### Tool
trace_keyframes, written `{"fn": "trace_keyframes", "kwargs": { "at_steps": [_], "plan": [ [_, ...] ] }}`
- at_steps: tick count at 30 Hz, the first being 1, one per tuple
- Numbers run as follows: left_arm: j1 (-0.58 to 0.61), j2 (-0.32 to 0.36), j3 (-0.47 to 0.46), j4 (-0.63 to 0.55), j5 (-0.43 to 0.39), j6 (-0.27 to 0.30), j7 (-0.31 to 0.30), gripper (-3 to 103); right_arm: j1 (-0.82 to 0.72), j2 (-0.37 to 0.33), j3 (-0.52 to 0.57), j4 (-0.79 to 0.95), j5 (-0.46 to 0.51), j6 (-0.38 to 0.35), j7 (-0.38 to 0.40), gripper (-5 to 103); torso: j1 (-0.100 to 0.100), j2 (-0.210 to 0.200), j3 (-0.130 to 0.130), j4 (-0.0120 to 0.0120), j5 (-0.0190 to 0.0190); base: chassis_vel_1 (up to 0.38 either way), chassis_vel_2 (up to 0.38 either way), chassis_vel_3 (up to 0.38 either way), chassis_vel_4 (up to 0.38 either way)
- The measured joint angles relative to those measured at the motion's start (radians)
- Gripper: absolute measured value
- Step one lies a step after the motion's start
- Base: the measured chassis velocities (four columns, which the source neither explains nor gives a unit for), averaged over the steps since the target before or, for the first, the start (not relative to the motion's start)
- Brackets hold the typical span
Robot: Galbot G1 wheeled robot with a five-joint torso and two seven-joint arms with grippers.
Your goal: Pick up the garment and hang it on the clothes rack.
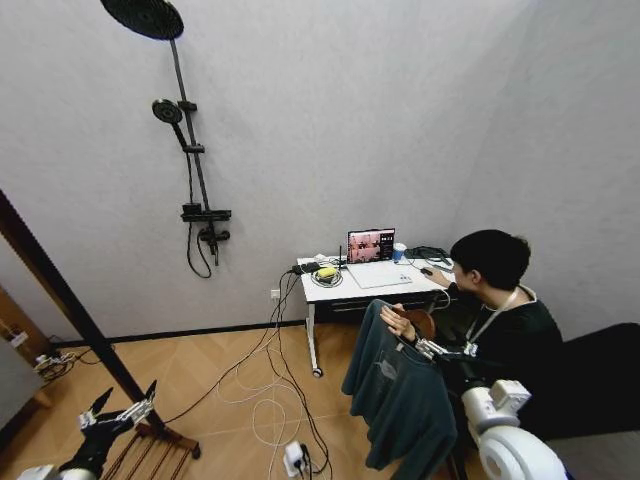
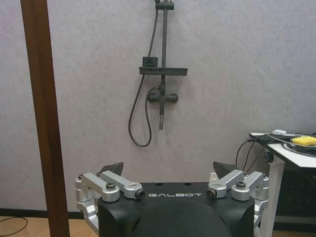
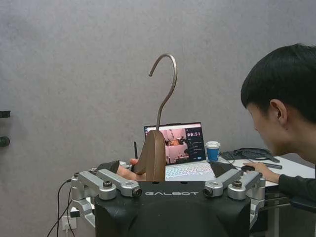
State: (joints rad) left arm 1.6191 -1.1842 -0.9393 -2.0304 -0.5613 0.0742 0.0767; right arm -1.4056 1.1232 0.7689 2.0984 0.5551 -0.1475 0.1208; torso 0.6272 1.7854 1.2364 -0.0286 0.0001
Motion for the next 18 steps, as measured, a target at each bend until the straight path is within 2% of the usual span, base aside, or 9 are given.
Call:
{"fn": "trace_keyframes", "kwargs": {
  "at_steps": [3, 6, 8, 9, 12, 14, 15, 17, 18],
  "plan": [
    [0.000, 0.000, 0.000, 0.000, 0.000, 0.000, 0.000, 100, 0.011, -0.007, -0.005, -0.016, -0.002, 0.007, -0.014, 101, 0.000, 0.000, 0.000, 0.0000, -0.0001, 0.000, 0.000, 0.000, 0.000],
    [0.000, 0.000, 0.000, 0.000, 0.000, 0.000, 0.000, 100, 0.018, -0.014, -0.007, -0.024, -0.010, 0.017, -0.034, 91, 0.000, 0.000, 0.000, 0.0000, -0.0001, 0.000, 0.000, 0.000, 0.000],
    [0.000, 0.000, 0.000, 0.000, 0.000, 0.000, 0.000, 100, 0.025, -0.022, -0.012, -0.029, -0.012, 0.021, -0.045, 80, 0.000, 0.000, 0.000, -0.0001, -0.0001, 0.000, 0.000, 0.000, 0.000],
    [0.000, 0.000, 0.000, 0.000, 0.000, 0.000, 0.000, 100, 0.025, -0.022, -0.012, -0.029, -0.012, 0.021, -0.045, 80, 0.000, 0.000, 0.000, -0.0001, -0.0001, 0.000, 0.000, 0.000, 0.000],
    [0.000, 0.000, 0.000, 0.000, 0.000, 0.000, 0.000, 100, 0.039, -0.035, -0.025, -0.038, -0.011, 0.023, -0.054, 64, 0.000, 0.000, 0.000, -0.0001, -0.0002, 0.000, 0.000, 0.000, 0.000],
    [0.000, 0.000, 0.000, 0.000, 0.000, 0.000, 0.000, 100, 0.042, -0.037, -0.028, -0.040, -0.009, 0.023, -0.055, 64, 0.000, 0.000, 0.000, -0.0001, -0.0001, 0.000, 0.000, 0.000, 0.000],
    [0.000, 0.000, 0.000, 0.000, 0.000, 0.000, 0.000, 100, 0.049, -0.042, -0.035, -0.046, -0.006, 0.025, -0.059, 53, 0.000, 0.000, 0.000, -0.0001, -0.0001, 0.000, 0.000, 0.000, 0.000],
    [0.000, 0.000, 0.000, 0.000, 0.000, 0.000, 0.000, 100, 0.054, -0.045, -0.040, -0.049, -0.005, 0.027, -0.063, 53, 0.000, 0.000, 0.000, -0.0001, -0.0001, 0.000, 0.000, 0.000, 0.000],
    [0.000, 0.000, 0.000, 0.000, 0.000, 0.000, 0.000, 100, 0.058, -0.048, -0.044, -0.052, -0.003, 0.027, -0.065, 42, 0.000, 0.000, 0.000, -0.0001, -0.0001, 0.000, 0.000, 0.000, 0.000]
  ]
}}
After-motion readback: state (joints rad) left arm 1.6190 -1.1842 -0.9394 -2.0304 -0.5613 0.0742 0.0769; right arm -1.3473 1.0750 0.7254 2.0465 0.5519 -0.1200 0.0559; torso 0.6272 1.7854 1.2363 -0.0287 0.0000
